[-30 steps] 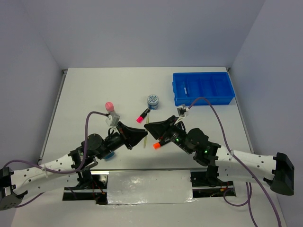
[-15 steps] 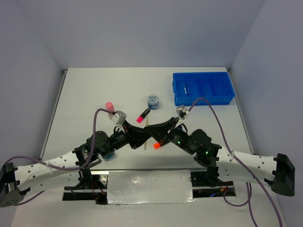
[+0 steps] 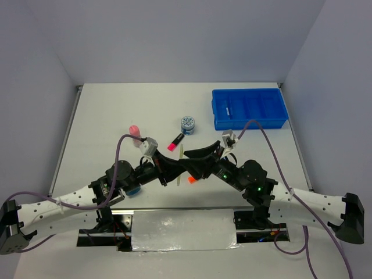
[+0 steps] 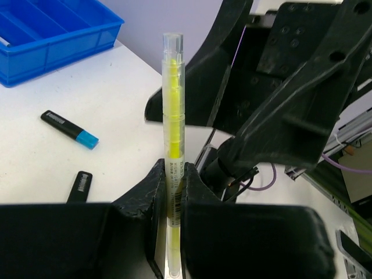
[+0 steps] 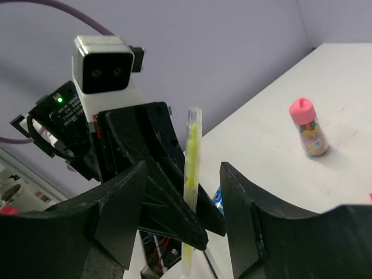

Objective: Sort the stationery into containers
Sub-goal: Close the pen cap on the pen.

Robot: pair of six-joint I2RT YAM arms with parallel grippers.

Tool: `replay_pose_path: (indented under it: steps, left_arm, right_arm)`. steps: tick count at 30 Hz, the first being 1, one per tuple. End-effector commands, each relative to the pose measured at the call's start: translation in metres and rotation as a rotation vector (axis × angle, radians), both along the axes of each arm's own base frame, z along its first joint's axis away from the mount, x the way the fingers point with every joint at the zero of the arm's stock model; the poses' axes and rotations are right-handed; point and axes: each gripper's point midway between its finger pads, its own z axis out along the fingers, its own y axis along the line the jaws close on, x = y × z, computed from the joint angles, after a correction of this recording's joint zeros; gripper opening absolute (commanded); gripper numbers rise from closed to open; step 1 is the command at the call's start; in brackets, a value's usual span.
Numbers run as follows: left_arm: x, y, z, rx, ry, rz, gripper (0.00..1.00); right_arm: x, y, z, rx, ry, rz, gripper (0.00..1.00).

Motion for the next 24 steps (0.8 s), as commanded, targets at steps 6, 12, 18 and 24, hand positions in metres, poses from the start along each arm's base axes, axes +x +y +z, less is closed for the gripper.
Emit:
replay_pose_path:
  steps: [6,12,18,24]
  left_arm:
    - [-0.016,-0.001,0.027,-0.032,-0.127,-0.091,0.0]
    - [-0.02,-0.008,0.024,-0.007,-0.134,-0.133,0.0]
    - [-0.02,-0.007,0.024,-0.003,-0.133,-0.128,0.0]
    - [-0.016,-0.004,0.028,-0.001,-0.139,-0.101,0.0]
  right_arm:
    - [0.007,-0.017,0.045,0.004,-0.075,-0.084,0.62]
    - [0.004,-0.002,0.049,-0.043,-0.104,-0.039,0.57]
    - [0.007,0.006,0.04,-0.078,-0.087,-0.034,0.38]
    - [0.005,0.007,0.032,-0.086,-0.078,-0.024,0.0]
